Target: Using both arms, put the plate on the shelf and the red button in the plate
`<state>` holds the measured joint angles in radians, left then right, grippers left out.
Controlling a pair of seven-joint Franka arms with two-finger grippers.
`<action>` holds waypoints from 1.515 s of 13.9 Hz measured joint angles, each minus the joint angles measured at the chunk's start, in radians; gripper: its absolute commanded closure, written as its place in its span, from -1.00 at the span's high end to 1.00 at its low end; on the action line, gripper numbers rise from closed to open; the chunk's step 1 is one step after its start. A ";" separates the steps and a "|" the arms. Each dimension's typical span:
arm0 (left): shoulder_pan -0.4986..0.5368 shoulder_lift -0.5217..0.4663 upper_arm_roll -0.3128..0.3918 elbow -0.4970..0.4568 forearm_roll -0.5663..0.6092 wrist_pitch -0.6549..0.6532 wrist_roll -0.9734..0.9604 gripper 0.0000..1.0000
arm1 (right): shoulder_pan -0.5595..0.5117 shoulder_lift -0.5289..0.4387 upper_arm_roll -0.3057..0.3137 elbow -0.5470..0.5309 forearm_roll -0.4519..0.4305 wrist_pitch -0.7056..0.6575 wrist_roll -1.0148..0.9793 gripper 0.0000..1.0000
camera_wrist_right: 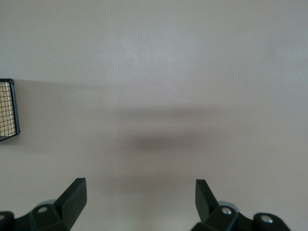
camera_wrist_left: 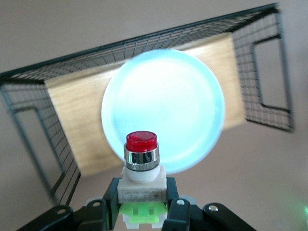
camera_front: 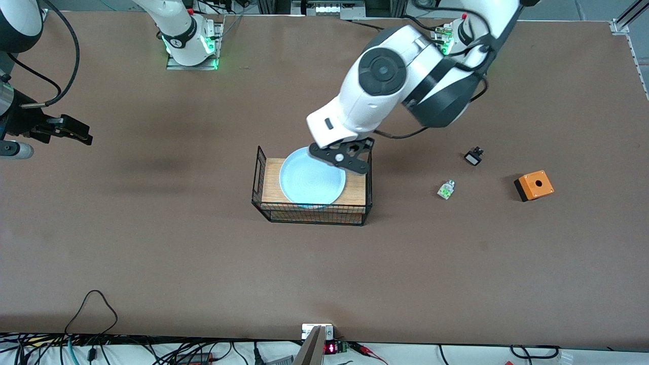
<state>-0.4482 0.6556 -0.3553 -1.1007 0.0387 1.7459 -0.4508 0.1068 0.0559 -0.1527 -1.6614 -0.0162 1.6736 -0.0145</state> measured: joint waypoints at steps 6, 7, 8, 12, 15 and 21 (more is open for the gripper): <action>-0.098 0.115 0.056 0.010 0.064 0.119 -0.054 -0.70 | 0.000 0.000 0.000 0.000 0.000 0.000 0.000 1.00; -0.103 0.125 0.057 0.011 0.064 0.128 -0.056 -0.41 | 0.000 0.000 0.000 0.000 0.000 0.001 0.000 1.00; -0.106 0.132 0.058 0.012 0.064 0.134 -0.057 0.61 | 0.000 0.000 0.000 0.000 0.000 0.001 0.000 1.00; -0.107 0.136 0.063 0.031 0.065 0.136 -0.057 1.00 | 0.000 0.000 0.000 0.000 0.000 0.001 0.000 1.00; -0.094 0.112 0.069 0.065 0.066 0.087 -0.057 1.00 | 0.000 0.000 -0.001 0.000 0.000 0.001 0.000 1.00; 0.076 -0.071 0.083 0.089 0.076 -0.262 -0.057 1.00 | 0.000 0.000 -0.001 0.000 0.000 0.001 0.000 1.00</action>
<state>-0.3725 0.5845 -0.2725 -1.0122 0.1142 1.4835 -0.5082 0.1063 0.0559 -0.1533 -1.6610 -0.0161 1.6744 -0.0146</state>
